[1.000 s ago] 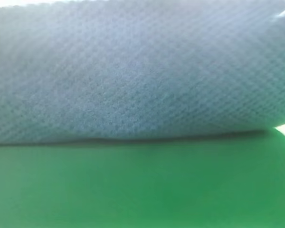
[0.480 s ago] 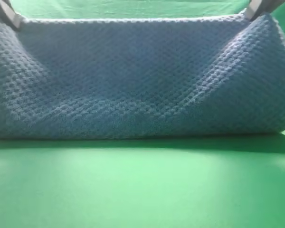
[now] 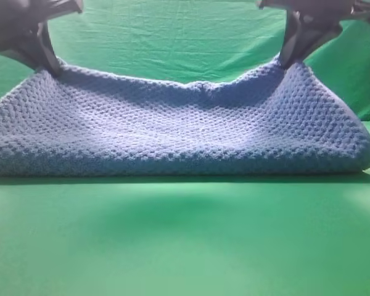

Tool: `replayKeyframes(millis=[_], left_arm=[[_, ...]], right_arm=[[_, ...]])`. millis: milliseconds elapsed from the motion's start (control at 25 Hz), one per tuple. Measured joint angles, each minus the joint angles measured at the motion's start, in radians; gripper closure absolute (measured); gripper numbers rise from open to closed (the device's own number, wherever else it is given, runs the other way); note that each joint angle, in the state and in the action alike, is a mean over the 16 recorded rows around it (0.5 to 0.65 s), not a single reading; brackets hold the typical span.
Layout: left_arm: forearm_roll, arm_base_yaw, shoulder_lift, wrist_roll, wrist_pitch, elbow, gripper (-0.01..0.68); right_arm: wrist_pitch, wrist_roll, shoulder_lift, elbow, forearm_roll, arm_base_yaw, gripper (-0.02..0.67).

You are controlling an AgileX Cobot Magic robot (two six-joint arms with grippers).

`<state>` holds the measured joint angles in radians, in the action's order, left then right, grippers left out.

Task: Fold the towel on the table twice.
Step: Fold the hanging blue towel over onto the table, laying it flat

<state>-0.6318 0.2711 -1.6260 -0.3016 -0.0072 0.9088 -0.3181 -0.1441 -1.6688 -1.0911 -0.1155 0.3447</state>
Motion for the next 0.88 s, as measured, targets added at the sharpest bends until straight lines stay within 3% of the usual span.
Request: replayKeyframes(millis=[320, 440, 600, 880], left_arm=[[0.026, 0.001, -0.101, -0.006, -0.118, 0.021, 0.673], [0.054, 0.001, -0.131, -0.006, -0.162, 0.022, 0.659], [0.095, 0.001, -0.163, -0.006, -0.209, 0.023, 0.591], [0.160, 0.002, -0.172, -0.006, -0.232, 0.023, 0.325]], right_arm=[[0.036, -0.001, -0.130, -0.070, -0.003, -0.025, 0.643], [0.053, -0.001, -0.157, -0.079, -0.004, -0.030, 0.610], [0.078, -0.001, -0.178, -0.082, -0.005, -0.032, 0.498], [0.082, -0.001, -0.186, -0.097, -0.005, -0.035, 0.222]])
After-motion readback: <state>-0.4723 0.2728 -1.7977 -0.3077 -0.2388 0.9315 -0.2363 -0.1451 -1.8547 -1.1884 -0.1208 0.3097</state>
